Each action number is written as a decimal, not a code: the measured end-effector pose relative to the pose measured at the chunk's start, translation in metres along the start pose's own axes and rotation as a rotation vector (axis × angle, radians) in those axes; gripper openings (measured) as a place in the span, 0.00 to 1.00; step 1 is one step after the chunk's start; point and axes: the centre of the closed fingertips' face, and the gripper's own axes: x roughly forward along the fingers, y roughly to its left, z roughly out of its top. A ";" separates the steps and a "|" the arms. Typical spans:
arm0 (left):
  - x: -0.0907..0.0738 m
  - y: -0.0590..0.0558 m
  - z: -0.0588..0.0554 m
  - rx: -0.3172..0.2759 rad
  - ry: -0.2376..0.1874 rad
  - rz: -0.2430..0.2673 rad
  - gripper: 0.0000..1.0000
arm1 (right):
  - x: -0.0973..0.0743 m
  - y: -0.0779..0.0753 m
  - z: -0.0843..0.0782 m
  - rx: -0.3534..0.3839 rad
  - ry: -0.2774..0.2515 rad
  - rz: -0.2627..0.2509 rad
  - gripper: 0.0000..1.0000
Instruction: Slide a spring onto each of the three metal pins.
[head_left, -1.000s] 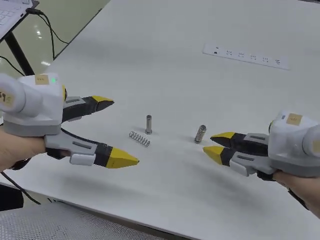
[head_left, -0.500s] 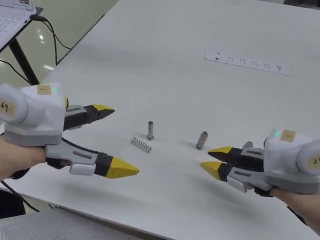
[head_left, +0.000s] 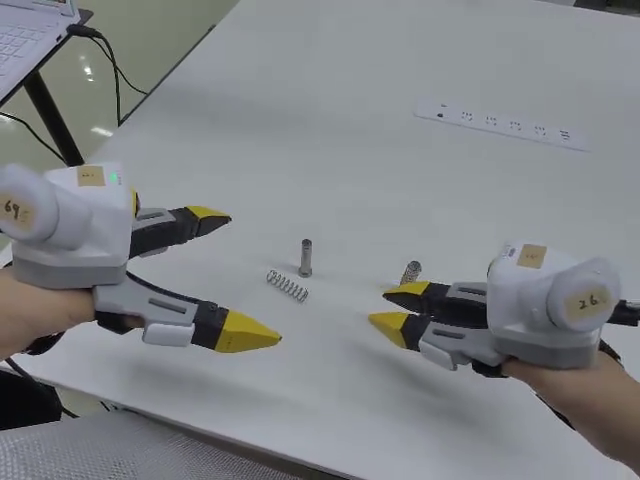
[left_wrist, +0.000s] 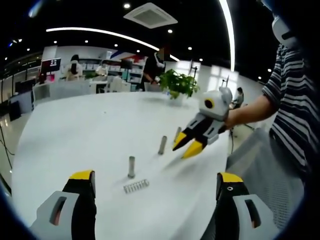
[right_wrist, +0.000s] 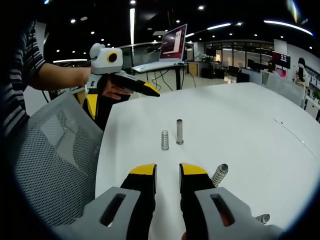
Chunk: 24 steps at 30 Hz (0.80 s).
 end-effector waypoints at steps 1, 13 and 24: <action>0.000 0.000 0.000 -0.001 0.002 0.000 0.98 | 0.003 0.001 0.003 -0.003 -0.001 0.004 0.15; -0.002 0.002 -0.002 -0.006 0.005 0.005 0.98 | 0.040 0.012 0.029 -0.052 -0.019 0.045 0.15; -0.003 0.002 -0.002 -0.007 0.007 0.004 0.98 | 0.067 0.014 0.033 -0.073 -0.002 0.059 0.14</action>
